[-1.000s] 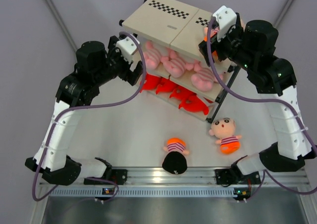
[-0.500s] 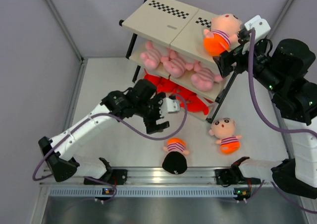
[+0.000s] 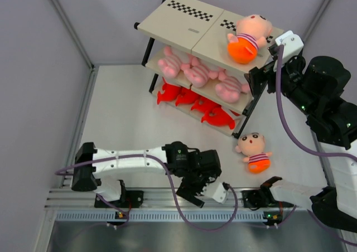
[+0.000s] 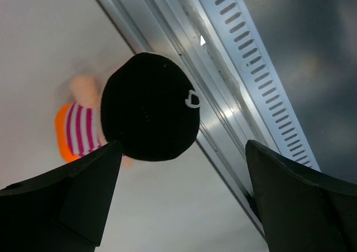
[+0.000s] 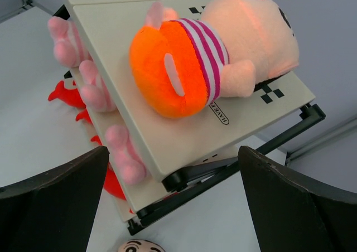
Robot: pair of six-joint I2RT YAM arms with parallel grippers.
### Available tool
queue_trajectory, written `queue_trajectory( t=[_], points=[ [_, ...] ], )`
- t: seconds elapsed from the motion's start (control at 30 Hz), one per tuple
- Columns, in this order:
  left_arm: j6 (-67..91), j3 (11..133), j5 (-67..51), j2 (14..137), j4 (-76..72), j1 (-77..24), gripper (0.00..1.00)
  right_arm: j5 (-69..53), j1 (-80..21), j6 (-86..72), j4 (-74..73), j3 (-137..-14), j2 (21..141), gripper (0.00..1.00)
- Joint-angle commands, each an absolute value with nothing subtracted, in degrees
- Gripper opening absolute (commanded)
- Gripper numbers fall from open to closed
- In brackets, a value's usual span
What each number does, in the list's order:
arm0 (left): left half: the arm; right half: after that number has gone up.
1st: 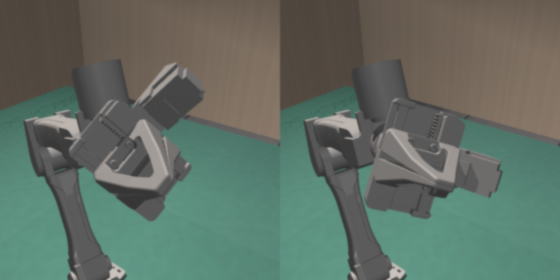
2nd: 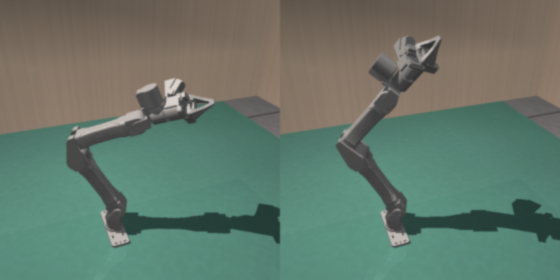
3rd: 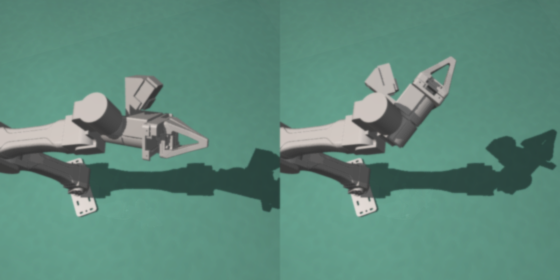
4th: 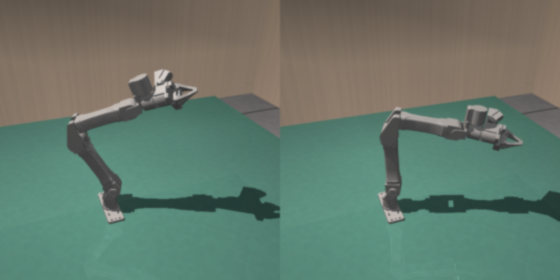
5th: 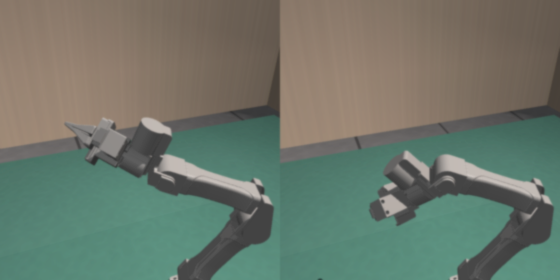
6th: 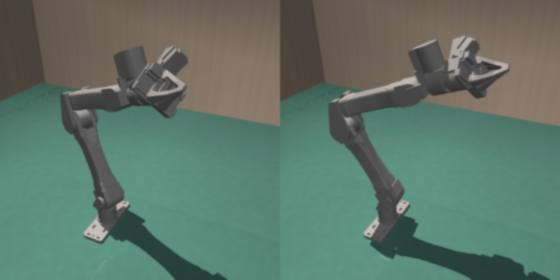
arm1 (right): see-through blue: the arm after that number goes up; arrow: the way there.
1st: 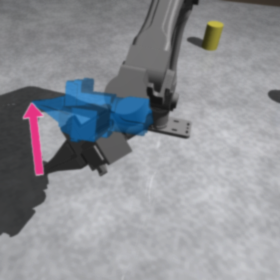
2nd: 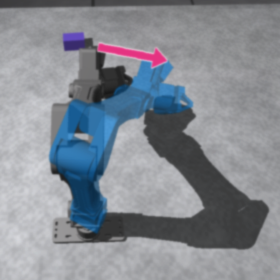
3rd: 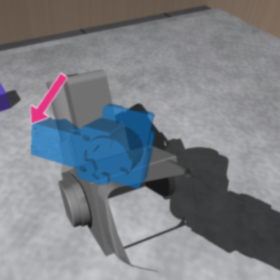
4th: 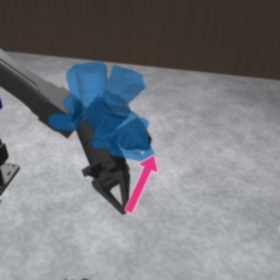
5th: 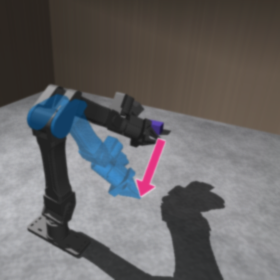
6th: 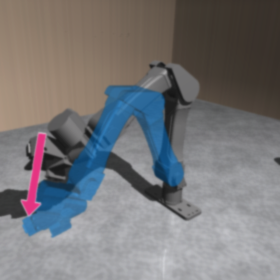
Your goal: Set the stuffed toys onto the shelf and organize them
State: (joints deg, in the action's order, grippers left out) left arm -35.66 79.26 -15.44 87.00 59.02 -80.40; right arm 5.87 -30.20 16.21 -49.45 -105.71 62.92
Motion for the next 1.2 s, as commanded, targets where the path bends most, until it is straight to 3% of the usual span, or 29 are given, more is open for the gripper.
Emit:
queue_trajectory(
  t=[0.0, 0.27, 0.37, 0.4, 0.43, 0.5, 0.53, 0.6, 0.83, 1.03, 1.17],
  points=[
    [-37.09, 77.26, -13.45, 89.2, 60.03, -84.63, 0.98, 7.56, -30.15, 15.03, -49.13, -105.91, 62.84, 1.0],
    [-34.81, 65.57, 7.27, 91.49, 42.64, -86.13, 0.95, 5.81, -30.15, 13.62, -48.43, -106.08, 61.53, 1.0],
    [-34.98, 63.11, 12.56, 91.76, 37.89, -86.22, 0.83, 4.49, -30.15, 12.75, -48.69, -106.26, 60.65, 0.99],
    [-35.07, 61.97, 12.83, 91.67, 36.4, -86.22, 0.76, 4.13, -30.15, 12.57, -48.78, -106.17, 60.12, 0.99],
    [-35.07, 61.44, 13.01, 91.58, 35.86, -86.22, 0.6, 4.13, -30.15, 12.31, -48.87, -105.91, 59.86, 0.99],
    [-35.16, 60.21, 13.62, 91.76, 33.68, -86.22, 0.43, 4.22, -30.15, 12.13, -48.69, -105.38, 58.98, 0.99],
    [-35.42, 59.94, 14.93, 91.84, 32.88, -86.13, 0.23, 4.39, -30.06, 11.95, -48.69, -104.86, 58.71, 0.99],
    [-35.77, 59.59, 16.25, 92.2, 30.95, -86.22, 0.0, 4.39, -30.15, 11.6, -48.69, -104.33, 58.1, 0.99],
    [-36.56, 62.91, 17.06, 89.57, 33.3, -85.0, 0.0, 2.91, -30.06, 10.99, -50.09, -104.49, 56.95, 0.99],
    [-36.02, 85.14, -6.48, 81.58, 54.12, -68.86, 0.0, -8.68, -30.15, 13.44, -54.05, -108.19, 58.45, 0.99],
    [-41.39, 96.75, -19.14, 76.74, 65.9, -64.08, 0.0, -15.1, -30.15, 14.94, -54.49, -108.89, 59.06, 0.99]
  ],
)
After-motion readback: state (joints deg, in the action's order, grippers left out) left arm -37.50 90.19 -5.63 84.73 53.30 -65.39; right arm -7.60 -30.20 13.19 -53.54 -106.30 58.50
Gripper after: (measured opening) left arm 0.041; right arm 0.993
